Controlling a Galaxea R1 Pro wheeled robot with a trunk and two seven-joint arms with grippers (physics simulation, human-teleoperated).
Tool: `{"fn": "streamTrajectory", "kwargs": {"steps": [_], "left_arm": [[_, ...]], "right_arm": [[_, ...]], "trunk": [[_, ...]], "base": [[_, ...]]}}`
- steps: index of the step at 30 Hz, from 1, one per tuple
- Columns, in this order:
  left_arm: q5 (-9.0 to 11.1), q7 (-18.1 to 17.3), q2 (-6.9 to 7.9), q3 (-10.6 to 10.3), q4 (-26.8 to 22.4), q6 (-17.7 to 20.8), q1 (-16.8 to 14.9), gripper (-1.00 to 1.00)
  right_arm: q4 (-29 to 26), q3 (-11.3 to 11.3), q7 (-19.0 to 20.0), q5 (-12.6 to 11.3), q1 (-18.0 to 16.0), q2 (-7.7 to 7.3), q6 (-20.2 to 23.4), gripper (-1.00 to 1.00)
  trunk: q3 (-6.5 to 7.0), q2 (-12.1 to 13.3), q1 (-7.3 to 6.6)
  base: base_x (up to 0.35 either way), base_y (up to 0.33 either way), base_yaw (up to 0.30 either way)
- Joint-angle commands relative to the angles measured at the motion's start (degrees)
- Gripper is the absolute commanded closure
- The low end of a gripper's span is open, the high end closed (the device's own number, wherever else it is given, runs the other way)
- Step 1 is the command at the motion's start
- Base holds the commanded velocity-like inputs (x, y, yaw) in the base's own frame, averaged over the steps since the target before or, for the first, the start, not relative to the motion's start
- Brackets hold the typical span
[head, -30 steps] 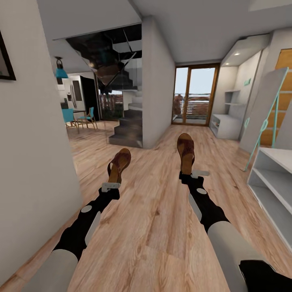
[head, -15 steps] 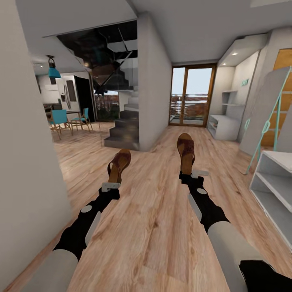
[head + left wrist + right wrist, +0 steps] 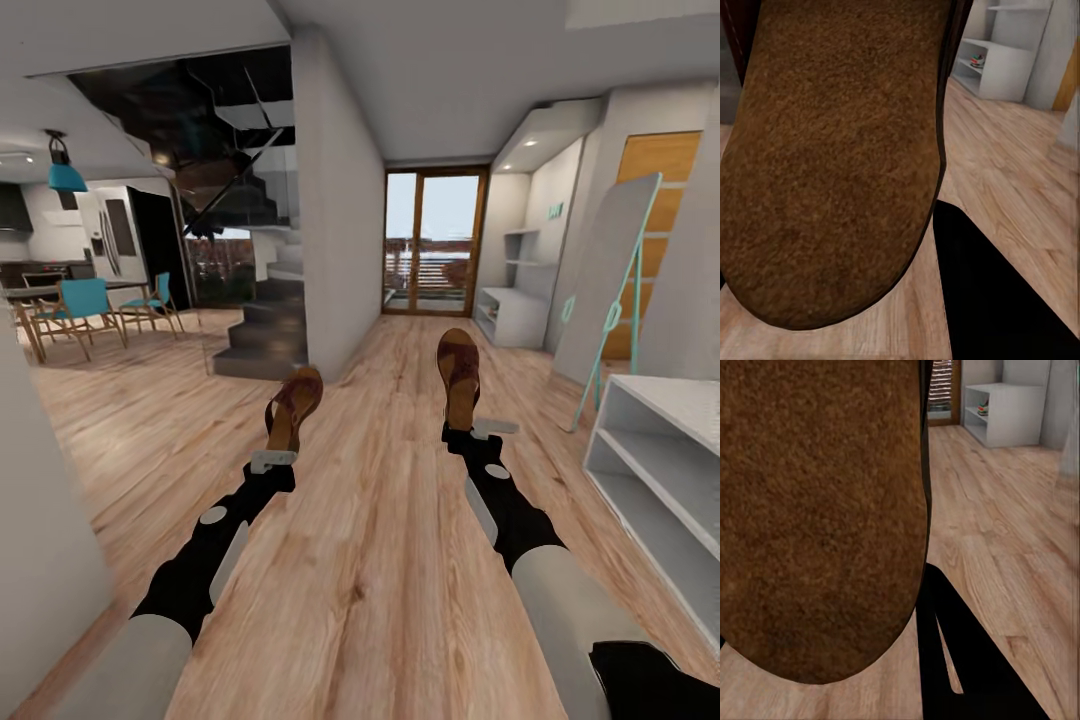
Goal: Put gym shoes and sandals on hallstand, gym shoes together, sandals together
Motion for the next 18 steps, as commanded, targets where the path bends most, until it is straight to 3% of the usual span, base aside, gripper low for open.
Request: {"fn": "streamTrajectory", "kwargs": {"steps": [1, 7, 18], "left_arm": [[0.3, -0.2, 0.01, 0.0, -0.1, 0.2, 0.0, 1.00], [0.3, -0.2, 0.01, 0.0, -0.1, 0.2, 0.0, 1.00], [0.3, -0.2, 0.01, 0.0, -0.1, 0.2, 0.0, 1.00]], "right_arm": [[0.0, -0.1, -0.1, -0.4, 0.0, 0.04, 0.0, 1.00], [0.0, -0.1, -0.1, -0.3, 0.0, 0.04, 0.0, 1.00], [0.0, -0.1, -0.1, -0.3, 0.0, 0.04, -0.1, 1.00]], "trunk": [[0.00, 0.0, 0.02], [0.21, 0.0, 0.02], [0.23, 0.0, 0.02]], "base": [[0.345, 0.000, -0.218], [0.345, 0.000, -0.120], [0.345, 0.000, -0.007]]}}
